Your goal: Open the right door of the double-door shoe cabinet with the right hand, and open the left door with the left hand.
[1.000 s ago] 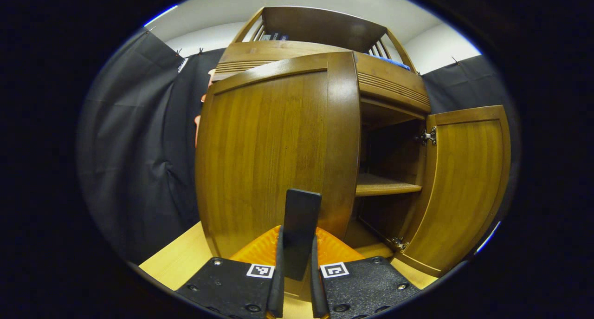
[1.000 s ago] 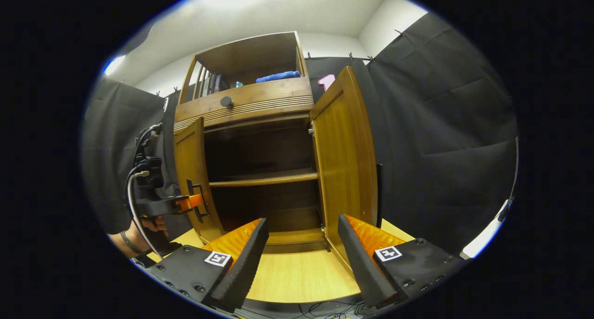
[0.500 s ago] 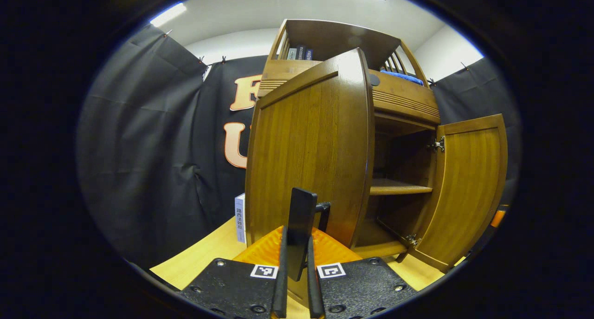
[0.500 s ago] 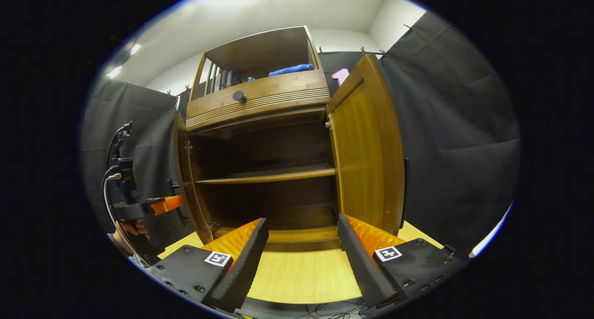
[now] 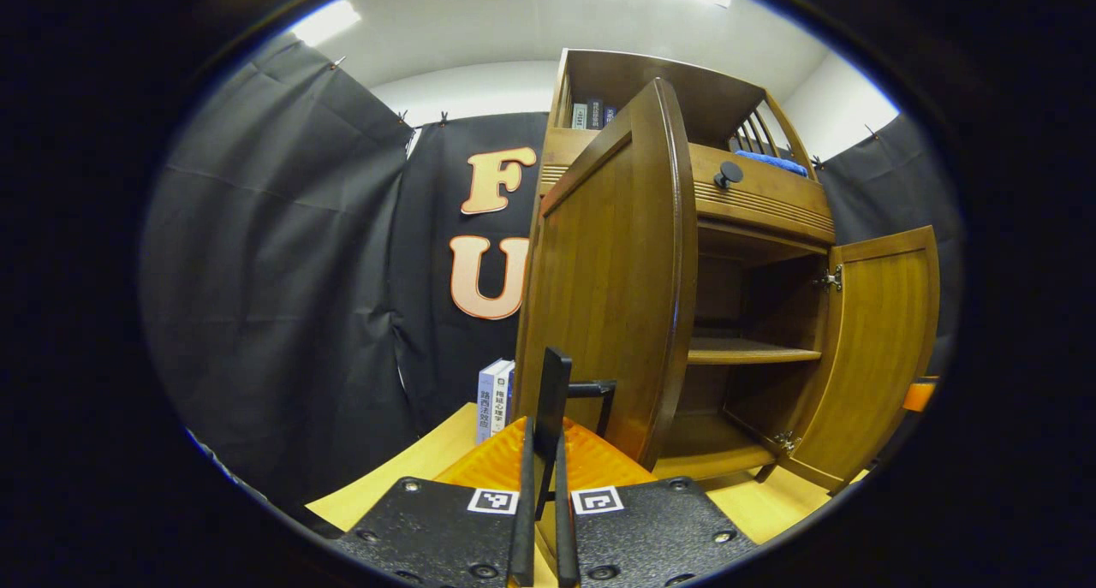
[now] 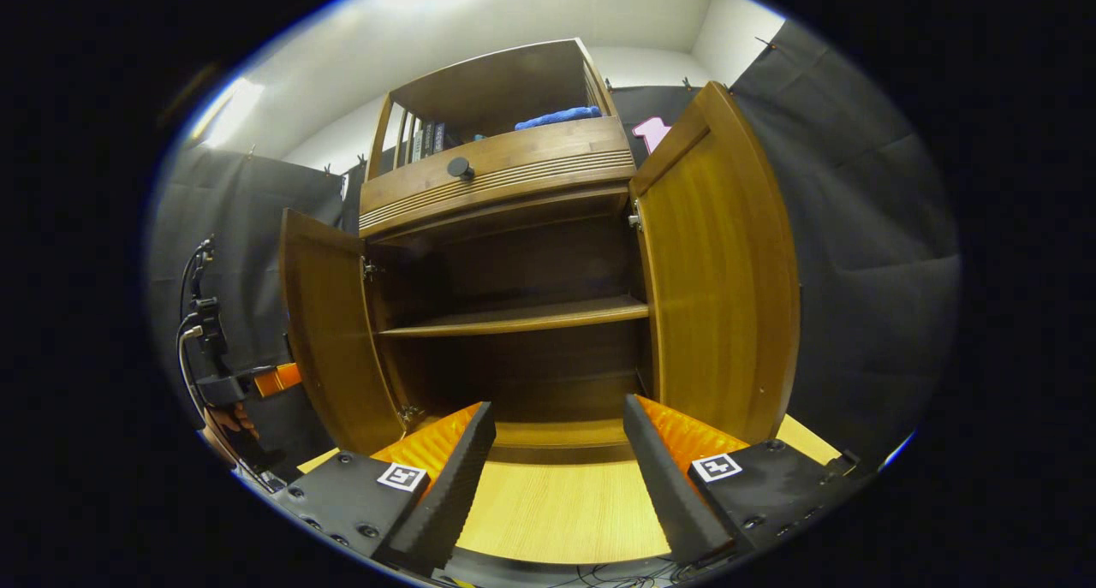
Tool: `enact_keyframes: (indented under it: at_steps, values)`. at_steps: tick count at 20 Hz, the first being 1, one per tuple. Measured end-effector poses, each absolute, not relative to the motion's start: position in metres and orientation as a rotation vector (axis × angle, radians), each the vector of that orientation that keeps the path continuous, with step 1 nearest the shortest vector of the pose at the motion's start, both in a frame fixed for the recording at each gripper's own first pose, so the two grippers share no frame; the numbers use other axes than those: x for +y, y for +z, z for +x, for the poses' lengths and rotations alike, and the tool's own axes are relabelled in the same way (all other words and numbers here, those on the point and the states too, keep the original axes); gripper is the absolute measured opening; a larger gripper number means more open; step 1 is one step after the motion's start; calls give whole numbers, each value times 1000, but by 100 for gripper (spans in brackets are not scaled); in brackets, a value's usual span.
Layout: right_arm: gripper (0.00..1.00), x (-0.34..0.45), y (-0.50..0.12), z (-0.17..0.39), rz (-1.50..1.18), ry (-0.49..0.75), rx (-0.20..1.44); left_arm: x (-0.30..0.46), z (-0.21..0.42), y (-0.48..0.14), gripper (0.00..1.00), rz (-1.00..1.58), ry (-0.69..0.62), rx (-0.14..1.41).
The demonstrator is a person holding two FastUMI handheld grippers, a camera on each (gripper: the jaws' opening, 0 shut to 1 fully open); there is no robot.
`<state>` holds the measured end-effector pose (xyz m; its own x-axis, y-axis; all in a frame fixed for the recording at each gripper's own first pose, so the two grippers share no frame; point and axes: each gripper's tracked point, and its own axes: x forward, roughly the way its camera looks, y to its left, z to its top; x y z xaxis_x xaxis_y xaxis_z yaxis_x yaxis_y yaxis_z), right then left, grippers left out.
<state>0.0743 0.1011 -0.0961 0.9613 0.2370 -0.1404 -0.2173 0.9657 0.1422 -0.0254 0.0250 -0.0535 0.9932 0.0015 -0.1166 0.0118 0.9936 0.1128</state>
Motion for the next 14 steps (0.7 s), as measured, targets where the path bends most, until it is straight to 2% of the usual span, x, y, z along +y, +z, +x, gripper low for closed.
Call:
enact_keyframes:
  at_steps: [1, 4, 5, 6, 7, 9, 10, 11, 12, 13, 14]
  values:
    - [97, 103, -96, 75, 125, 237, 158, 32, -24, -52, 7, 114, -12, 113]
    - [88, 111, -97, 77, 121, 257, 168, 49, -22, -47, 7, 73, -37, 103]
    - [88, 111, -97, 77, 118, 260, 170, 57, -22, -45, 7, 56, -37, 100]
    - [97, 111, -96, 78, 115, 262, 171, 67, -23, -43, 5, 37, -36, 95]
    - [90, 111, -96, 77, 114, 263, 170, 72, -22, -41, 7, 22, -51, 92]
    - [94, 114, -95, 80, 115, 266, 172, 76, -10, -40, 10, 11, -90, 91]
    - [95, 115, -95, 80, 114, 267, 174, 78, -7, -40, 6, 16, -108, 95]
    - [97, 115, -94, 80, 113, 266, 174, 80, -5, -40, 10, 22, -124, 99]
    - [100, 115, -94, 79, 112, 266, 174, 80, -5, -42, 7, 25, -139, 108]
    - [100, 116, -93, 78, 111, 267, 175, 79, -6, -43, 7, 17, -168, 113]
    - [94, 116, -94, 78, 111, 268, 176, 77, -5, -41, 7, 4, -191, 111]
